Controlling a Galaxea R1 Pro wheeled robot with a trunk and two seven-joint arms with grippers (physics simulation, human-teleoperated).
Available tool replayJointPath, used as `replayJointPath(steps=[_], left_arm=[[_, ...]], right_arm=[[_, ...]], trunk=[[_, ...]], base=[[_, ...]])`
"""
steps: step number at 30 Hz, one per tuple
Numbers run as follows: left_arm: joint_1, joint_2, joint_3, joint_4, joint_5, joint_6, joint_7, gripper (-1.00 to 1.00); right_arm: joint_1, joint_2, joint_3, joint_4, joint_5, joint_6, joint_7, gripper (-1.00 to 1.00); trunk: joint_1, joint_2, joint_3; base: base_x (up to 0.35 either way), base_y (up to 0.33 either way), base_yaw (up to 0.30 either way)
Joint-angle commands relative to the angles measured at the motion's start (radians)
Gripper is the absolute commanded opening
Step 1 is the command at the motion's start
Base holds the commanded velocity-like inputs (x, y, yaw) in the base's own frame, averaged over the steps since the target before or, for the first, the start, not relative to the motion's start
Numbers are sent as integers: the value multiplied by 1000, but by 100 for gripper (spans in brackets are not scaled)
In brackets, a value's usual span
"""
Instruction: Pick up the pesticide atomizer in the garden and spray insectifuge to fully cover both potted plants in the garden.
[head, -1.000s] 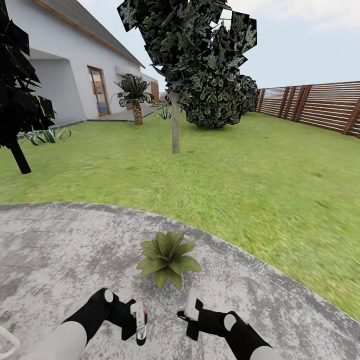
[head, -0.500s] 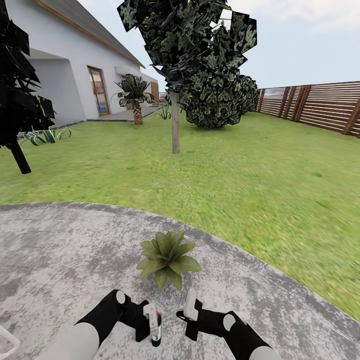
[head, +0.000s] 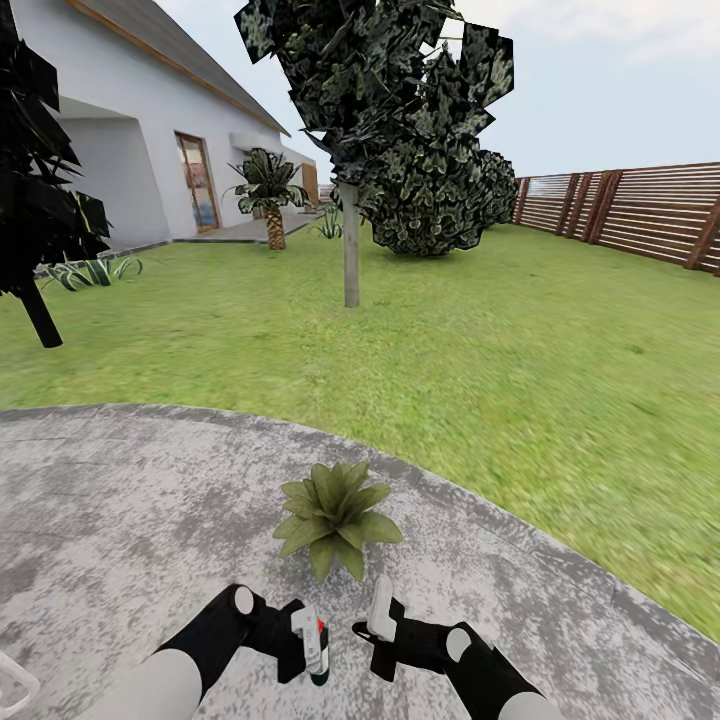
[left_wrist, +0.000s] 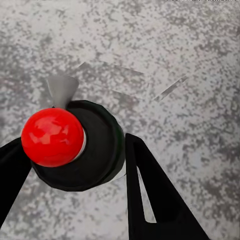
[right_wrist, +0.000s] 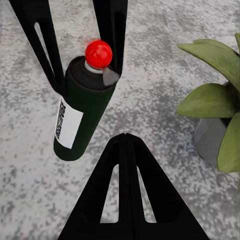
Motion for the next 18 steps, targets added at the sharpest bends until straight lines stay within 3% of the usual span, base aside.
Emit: replayJointPath(steps=[1,8,18], left_arm=[[0,-2,7,0,-10,-9,-2,-100],[2,-19,7,0,-10,-10,24,-100],[3,-14,4,0,-11,-13,40,-100]], right_arm=[[0,1,-9,-1,6,-4,6,-100],[0,1,-9,-1,6,-4,6,-100],[0,1,-9,-1,4,-4,5,-100]], trunk=[[0,0,-1],[0,0,-1],[0,0,-1]], base=[[0,0,0],[0,0,0],[0,0,0]])
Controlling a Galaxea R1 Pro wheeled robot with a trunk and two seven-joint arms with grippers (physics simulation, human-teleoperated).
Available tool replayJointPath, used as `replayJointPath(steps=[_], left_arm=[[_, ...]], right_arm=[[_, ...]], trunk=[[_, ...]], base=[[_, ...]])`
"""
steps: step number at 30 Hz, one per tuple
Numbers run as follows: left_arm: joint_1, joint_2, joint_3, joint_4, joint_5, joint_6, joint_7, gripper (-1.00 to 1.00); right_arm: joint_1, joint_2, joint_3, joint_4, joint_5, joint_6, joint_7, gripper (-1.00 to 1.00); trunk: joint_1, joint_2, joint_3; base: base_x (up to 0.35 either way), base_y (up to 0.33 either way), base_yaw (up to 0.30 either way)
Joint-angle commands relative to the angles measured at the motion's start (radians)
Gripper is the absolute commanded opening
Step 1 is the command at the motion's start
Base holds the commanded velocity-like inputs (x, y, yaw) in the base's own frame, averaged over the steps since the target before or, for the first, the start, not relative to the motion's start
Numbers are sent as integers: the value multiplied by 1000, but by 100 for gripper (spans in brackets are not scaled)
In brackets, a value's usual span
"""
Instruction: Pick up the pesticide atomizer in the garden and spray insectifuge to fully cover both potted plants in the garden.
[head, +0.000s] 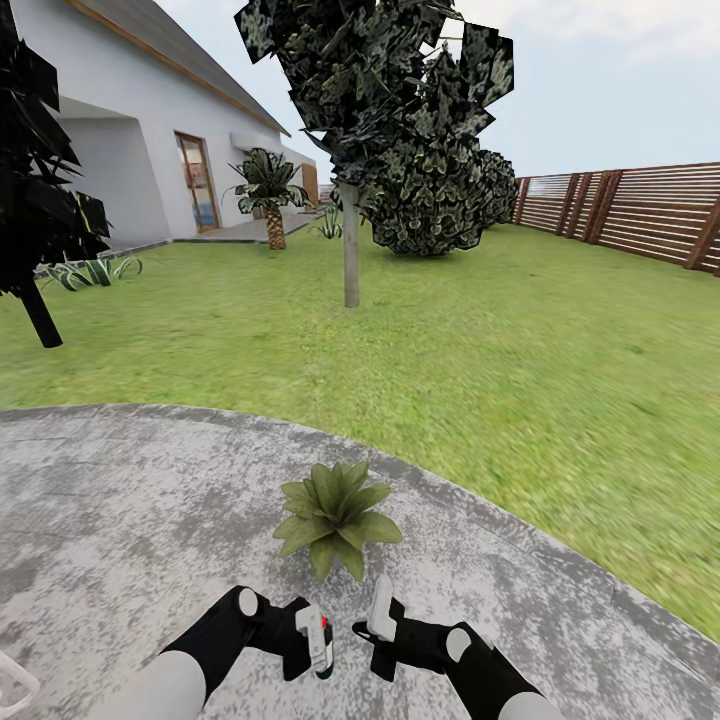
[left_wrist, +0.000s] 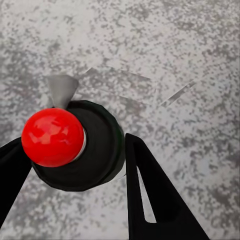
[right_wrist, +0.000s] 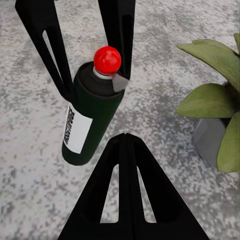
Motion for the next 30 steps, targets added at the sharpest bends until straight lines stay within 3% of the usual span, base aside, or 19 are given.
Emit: replayJointPath(steps=[1,10,16,30], left_arm=[[0,-1,7,-1,-10,-8,-3,-100],[9,-5,6,0,-10,-11,31,-100],[15,-7,-27,0,-9,-61,36,-100],[15,-22,-30,34,-7,-69,37,-100]], right_arm=[[0,1,-9,-1,6,-4,6,-100],[0,1,-9,-1,6,-4,6,-100],[0,1,-9,0,6,-4,6,-100],[0,1,-9,0,6,-4,6,-100]], trunk=[[0,0,-1],[0,0,-1],[0,0,-1],[0,0,-1]], base=[[0,0,0],[0,0,0],[0,0,0],[0,0,0]])
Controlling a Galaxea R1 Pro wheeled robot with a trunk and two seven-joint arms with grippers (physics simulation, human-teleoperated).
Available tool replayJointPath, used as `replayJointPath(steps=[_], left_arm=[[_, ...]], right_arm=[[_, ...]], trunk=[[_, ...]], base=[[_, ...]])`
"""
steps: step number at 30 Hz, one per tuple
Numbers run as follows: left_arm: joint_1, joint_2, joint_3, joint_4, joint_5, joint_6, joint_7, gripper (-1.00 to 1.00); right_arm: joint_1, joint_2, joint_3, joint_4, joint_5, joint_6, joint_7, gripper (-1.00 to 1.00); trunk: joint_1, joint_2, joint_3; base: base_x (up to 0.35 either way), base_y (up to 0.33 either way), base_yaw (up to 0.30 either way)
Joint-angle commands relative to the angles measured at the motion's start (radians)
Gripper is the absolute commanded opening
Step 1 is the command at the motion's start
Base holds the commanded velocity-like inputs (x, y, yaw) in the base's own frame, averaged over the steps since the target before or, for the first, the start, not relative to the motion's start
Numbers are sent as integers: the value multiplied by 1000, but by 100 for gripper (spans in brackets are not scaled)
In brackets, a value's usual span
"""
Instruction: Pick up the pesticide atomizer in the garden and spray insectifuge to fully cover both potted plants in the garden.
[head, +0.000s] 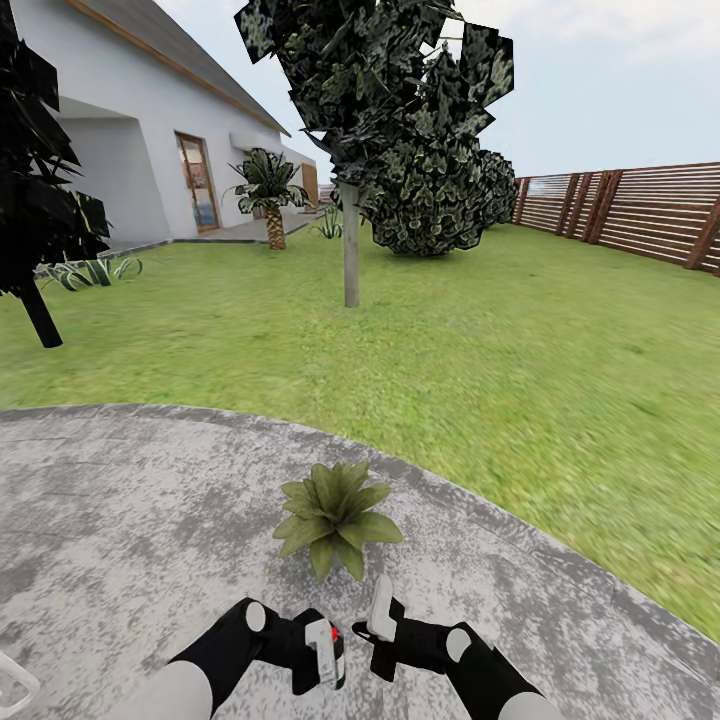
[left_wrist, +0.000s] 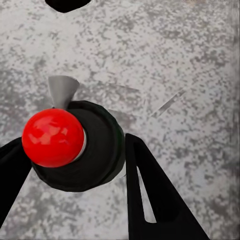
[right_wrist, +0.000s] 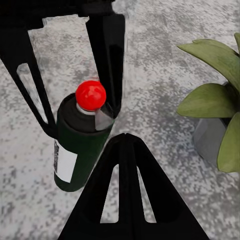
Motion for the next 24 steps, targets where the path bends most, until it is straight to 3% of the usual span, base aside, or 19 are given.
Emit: replayJointPath(steps=[1,24], left_arm=[[0,-1,4,2,-6,-4,-2,-100],[0,-30,6,11,5,-6,35,-100]], right_arm=[[0,1,-9,-1,7,-4,6,-100],[0,1,-9,-1,7,-4,6,-100]], trunk=[[0,0,-1],[0,0,-1]], base=[[0,0,0],[0,0,0]])
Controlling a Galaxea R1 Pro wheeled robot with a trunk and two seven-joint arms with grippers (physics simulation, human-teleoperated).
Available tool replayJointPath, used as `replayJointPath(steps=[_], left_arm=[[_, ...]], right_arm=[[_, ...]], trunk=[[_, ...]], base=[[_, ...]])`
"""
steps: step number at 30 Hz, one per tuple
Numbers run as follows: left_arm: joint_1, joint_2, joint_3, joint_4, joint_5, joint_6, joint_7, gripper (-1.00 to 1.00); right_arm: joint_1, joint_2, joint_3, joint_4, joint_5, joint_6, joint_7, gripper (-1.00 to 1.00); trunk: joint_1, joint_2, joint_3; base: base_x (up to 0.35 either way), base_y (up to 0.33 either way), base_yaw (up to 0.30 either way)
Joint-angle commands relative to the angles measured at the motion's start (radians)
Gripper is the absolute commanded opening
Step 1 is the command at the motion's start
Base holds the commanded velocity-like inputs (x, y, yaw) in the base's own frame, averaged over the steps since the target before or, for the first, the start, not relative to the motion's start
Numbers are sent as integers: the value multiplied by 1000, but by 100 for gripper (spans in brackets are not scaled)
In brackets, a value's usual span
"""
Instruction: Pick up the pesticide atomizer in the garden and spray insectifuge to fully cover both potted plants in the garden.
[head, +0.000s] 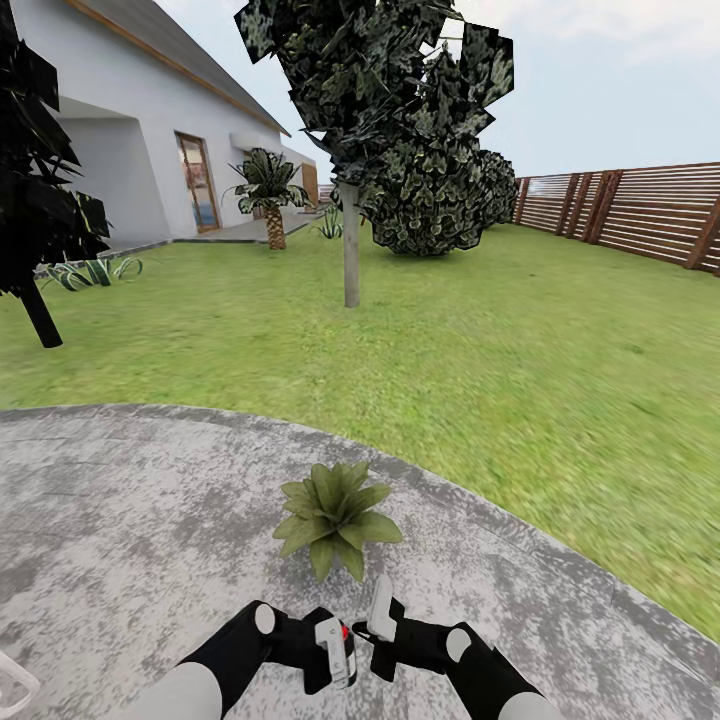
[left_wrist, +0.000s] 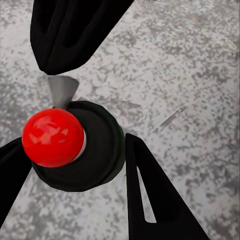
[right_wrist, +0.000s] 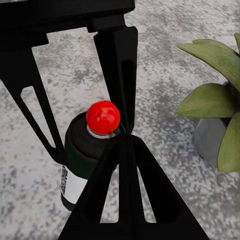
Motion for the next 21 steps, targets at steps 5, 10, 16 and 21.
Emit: replayJointPath(steps=[5,10,16,21], left_arm=[[0,-2,4,-1,-7,-4,-2,-100],[0,-2,5,-1,-7,-4,-2,-100],[0,-2,5,-1,-7,-4,-2,-100],[0,13,8,-1,-11,-3,-2,-100]], right_arm=[[0,1,-9,-1,7,-4,6,-100],[0,1,-9,-1,7,-4,6,-100],[0,1,-9,-1,7,-4,6,-100],[0,1,-9,-1,7,-4,6,-100]], trunk=[[0,0,-1],[0,0,-1],[0,0,-1],[0,0,-1]], base=[[0,0,0],[0,0,0],[0,0,0],[0,0,0]])
